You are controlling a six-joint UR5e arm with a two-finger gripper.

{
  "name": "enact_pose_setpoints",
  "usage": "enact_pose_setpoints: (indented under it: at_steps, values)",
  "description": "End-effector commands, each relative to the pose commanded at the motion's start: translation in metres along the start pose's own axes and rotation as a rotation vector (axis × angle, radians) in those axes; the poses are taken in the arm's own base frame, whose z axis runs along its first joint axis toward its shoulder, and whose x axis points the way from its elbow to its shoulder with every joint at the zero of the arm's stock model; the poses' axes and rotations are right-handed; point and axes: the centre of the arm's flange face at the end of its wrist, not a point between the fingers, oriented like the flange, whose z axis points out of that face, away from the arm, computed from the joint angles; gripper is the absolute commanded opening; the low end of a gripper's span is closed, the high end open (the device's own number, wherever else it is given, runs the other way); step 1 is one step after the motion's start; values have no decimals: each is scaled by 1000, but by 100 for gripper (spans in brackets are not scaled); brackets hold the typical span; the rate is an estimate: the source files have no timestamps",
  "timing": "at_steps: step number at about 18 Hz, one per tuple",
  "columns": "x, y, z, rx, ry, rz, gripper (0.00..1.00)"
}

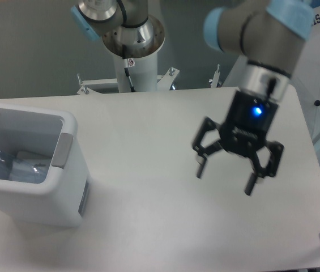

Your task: Place the trash in the trash can

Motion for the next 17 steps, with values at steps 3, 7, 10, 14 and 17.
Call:
enact_pose_setpoints:
  at_steps: [3, 7, 10, 14, 17]
  values:
    - [-12, 17, 11, -90, -61, 20, 100]
    - [-23, 34, 19, -240, -165, 79, 100]
    - [-28, 52, 32, -358, -211, 138, 100]
    - [-15, 80, 54, -571, -195, 407, 100]
    - [-7, 77, 63, -600, -193, 437, 100]
